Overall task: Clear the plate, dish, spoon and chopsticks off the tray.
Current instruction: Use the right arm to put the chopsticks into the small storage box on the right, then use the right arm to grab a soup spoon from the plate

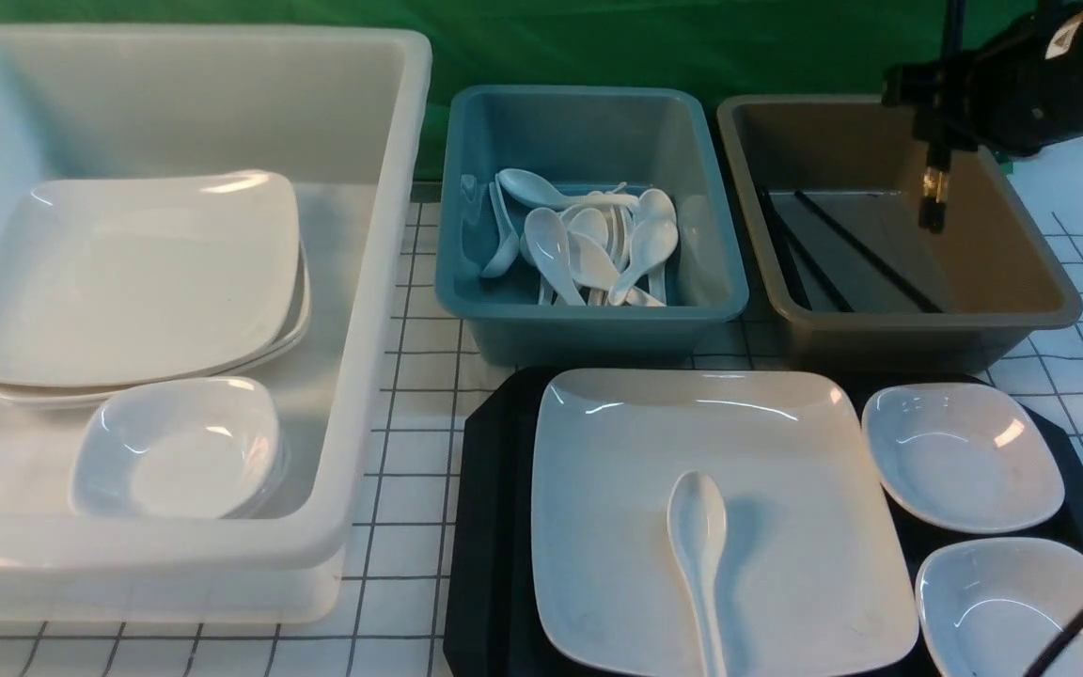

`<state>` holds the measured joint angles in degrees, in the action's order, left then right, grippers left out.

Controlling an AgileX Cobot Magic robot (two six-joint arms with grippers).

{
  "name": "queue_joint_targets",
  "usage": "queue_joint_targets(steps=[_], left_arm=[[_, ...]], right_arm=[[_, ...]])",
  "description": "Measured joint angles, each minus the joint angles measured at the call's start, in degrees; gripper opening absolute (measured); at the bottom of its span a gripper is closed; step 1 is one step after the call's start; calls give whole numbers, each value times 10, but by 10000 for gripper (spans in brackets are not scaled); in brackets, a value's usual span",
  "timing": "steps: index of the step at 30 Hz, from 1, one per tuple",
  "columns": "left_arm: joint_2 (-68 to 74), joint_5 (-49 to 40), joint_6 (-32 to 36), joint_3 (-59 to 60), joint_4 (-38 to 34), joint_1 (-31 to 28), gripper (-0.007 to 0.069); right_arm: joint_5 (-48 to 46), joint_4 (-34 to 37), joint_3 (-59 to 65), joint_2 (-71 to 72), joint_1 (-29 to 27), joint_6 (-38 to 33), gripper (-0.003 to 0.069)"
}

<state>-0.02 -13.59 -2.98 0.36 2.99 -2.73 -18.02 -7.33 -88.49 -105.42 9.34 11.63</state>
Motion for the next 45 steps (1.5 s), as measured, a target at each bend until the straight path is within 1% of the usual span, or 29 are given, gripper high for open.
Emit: queue_joint_targets(steps=[1,3,7,8,9,10,12,15,18,22,23,25,26,28,30,35,36,37,38,40,41,42,44,45], left_arm=[[0,0,0,0,0,0,21],[0,0,0,0,0,0,21],[0,0,0,0,0,0,21],[0,0,0,0,0,0,21],[0,0,0,0,0,0,21],[0,0,0,0,0,0,21],[0,0,0,0,0,0,21],[0,0,0,0,0,0,21],[0,0,0,0,0,0,21],[0,0,0,0,0,0,21],[0,0,0,0,0,0,21],[0,0,0,0,0,0,21],[0,0,0,0,0,0,21],[0,0,0,0,0,0,21],[0,0,0,0,0,0,21],[0,0,0,0,0,0,21],[0,0,0,0,0,0,21],[0,0,0,0,0,0,21],[0,0,0,0,0,0,21],[0,0,0,0,0,0,21],[0,0,0,0,0,0,21],[0,0,0,0,0,0,21],[0,0,0,0,0,0,21],[0,0,0,0,0,0,21]], right_arm=[[32,0,-2,-31,0,-1,172],[62,0,-2,-61,0,-3,172],[86,0,-2,-110,0,-3,209],[86,0,-2,-112,0,-3,209],[81,0,-2,-123,0,-3,249],[73,0,-2,-125,0,-3,272],[57,0,-2,-124,0,-3,300],[7,-1,-2,-108,0,-3,310],[-57,-1,-2,-74,0,-11,267],[-186,-1,-2,9,0,-43,144],[-194,-1,-2,14,0,-45,129],[-287,4,-3,74,0,-49,53],[-330,13,0,98,0,-52,30],[-369,33,14,146,1,-64,30],[-389,57,36,183,4,-78,30],[-414,85,151,282,52,-90,30],[-414,85,156,285,55,-89,30],[-414,86,196,308,75,-80,30],[-414,86,201,311,78,-80,30],[-403,90,268,339,116,-46,30],[-401,90,268,339,119,-44,30],[-379,100,305,347,149,-27,34],[-350,117,337,344,189,-17,51],[-337,127,347,338,211,-13,78]])
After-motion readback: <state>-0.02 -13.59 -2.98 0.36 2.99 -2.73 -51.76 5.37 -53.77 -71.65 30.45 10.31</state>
